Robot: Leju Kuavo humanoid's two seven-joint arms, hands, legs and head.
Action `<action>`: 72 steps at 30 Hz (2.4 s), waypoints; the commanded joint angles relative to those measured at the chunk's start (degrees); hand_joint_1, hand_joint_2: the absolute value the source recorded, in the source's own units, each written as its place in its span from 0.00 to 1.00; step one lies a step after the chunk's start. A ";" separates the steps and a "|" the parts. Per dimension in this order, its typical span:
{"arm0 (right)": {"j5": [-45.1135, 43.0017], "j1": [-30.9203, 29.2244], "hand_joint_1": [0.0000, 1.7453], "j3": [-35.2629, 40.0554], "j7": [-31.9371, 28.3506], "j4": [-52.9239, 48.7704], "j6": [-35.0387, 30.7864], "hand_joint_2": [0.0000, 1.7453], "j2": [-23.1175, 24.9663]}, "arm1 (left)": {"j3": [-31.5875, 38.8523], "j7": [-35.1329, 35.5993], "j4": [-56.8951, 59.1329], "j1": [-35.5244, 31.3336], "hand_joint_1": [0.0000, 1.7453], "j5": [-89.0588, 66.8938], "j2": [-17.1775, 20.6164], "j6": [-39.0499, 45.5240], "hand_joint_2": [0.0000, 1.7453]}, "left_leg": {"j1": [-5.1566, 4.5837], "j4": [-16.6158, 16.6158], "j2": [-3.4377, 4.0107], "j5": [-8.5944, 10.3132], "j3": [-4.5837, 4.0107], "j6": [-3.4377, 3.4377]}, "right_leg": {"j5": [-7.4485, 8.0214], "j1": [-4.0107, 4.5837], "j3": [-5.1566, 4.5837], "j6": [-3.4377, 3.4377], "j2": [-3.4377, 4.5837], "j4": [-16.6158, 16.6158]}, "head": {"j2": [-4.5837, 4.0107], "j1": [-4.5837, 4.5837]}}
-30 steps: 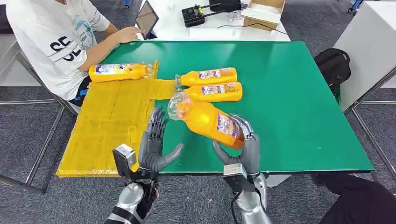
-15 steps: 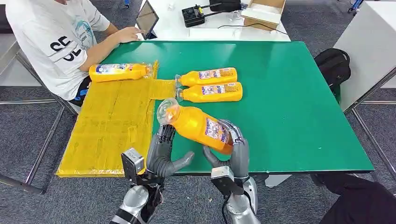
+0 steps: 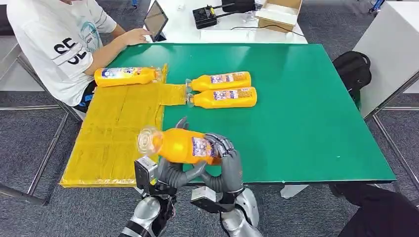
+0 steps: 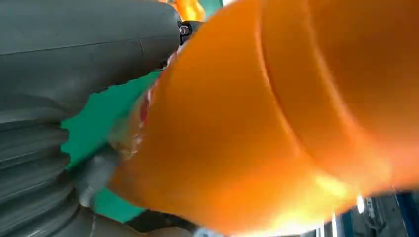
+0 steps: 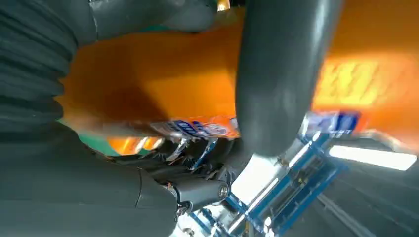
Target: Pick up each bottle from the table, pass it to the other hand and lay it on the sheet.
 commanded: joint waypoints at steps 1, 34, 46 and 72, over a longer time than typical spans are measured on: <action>-0.72 -3.78 1.00 8.35 0.08 15.52 -1.51 1.00 0.59 | -1.07 0.35 5.78 -1.93 0.00 1.23 -2.08 0.93 1.00 | 0.04 -0.07 0.21 -0.20 0.49 0.07 | -0.12 0.09 0.44 -0.21 0.12 -0.11 | 0.00 0.00; -6.80 -6.31 0.00 12.91 0.75 21.52 -2.54 1.00 0.59 | 0.01 -1.29 2.61 -1.42 1.00 5.86 -2.08 7.19 1.00 | 0.02 0.00 0.02 -0.09 0.15 0.05 | -0.08 0.05 0.14 -0.12 -0.06 -0.02 | 0.00 0.00; -9.12 -5.00 0.00 11.19 -1.73 10.17 7.34 0.00 0.24 | 8.23 -1.29 0.26 -5.98 1.00 -3.04 -1.59 21.85 1.00 | 0.04 0.08 0.03 -0.08 0.04 0.04 | -0.08 0.07 0.02 -0.14 -0.06 0.08 | 0.00 0.00; -25.54 -2.49 0.00 11.29 -2.80 -13.40 2.11 0.00 -3.91 | 51.71 6.51 17.30 -25.70 1.00 -83.93 -0.34 40.63 1.00 | 0.03 0.03 0.17 -0.04 0.14 0.04 | -0.01 0.06 0.08 -0.12 0.10 0.06 | 0.00 0.02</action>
